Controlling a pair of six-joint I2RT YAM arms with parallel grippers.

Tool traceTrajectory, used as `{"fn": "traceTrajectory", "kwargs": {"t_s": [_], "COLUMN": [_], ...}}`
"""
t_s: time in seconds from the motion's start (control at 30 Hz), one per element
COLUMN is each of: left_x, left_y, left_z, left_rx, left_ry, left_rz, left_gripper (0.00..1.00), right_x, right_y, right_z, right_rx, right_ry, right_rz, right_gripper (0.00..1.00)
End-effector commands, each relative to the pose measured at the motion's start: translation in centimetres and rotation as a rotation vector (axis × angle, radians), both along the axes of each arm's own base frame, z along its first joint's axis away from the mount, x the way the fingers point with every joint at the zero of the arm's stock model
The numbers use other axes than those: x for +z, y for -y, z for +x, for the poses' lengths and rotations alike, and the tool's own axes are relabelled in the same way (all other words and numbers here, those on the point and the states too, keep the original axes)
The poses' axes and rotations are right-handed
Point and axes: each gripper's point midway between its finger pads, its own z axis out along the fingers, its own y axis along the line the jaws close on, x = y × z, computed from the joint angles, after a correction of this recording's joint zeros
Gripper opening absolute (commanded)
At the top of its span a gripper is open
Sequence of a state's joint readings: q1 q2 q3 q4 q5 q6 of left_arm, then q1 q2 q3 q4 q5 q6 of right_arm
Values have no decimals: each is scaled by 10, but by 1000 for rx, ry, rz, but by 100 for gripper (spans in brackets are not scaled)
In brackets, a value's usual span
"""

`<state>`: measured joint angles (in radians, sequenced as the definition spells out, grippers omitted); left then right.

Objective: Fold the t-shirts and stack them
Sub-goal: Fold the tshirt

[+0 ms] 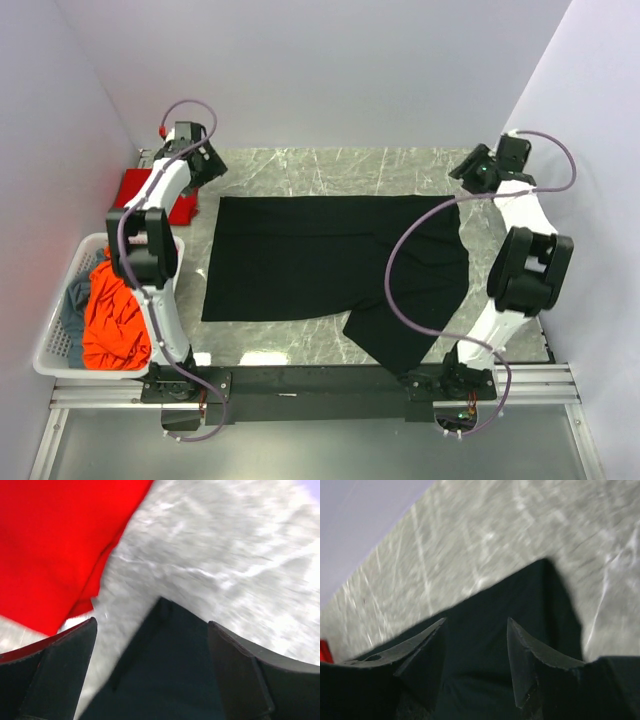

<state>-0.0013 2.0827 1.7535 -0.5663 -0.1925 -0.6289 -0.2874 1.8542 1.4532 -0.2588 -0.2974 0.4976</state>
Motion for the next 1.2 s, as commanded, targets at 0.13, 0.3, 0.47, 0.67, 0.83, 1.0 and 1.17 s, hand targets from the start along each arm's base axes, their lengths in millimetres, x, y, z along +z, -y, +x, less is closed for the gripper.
{"fn": "traceTrajectory", "kwargs": {"t_s": [0.13, 0.3, 0.47, 0.67, 0.83, 1.0, 1.17], "left_x": [79, 46, 15, -15, -29, -42, -48], "left_y": [36, 46, 47, 37, 30, 28, 26], "left_z": [-50, -95, -107, -94, -87, -84, -81], "left_rx": [-59, -75, -22, 63, 91, 94, 90], "left_ry": [89, 47, 32, -12, -38, -72, -81], "left_rz": [25, -25, -87, -102, -84, -62, -49], "left_gripper": [96, 88, 79, 66, 55, 47, 43], "right_x": [18, 17, -12, -14, -12, -12, -14], "right_y": [-62, -115, -164, -180, -175, -173, -176], "right_z": [-69, -113, -154, -188, -207, -217, -217], "right_rx": [91, 205, 336, 397, 397, 402, 409], "right_ry": [-97, -60, -90, -73, -55, -40, -29], "right_rz": [-216, -173, -109, -80, -90, -100, -86], "right_gripper": [57, 52, 50, 50, 49, 49, 49]}}
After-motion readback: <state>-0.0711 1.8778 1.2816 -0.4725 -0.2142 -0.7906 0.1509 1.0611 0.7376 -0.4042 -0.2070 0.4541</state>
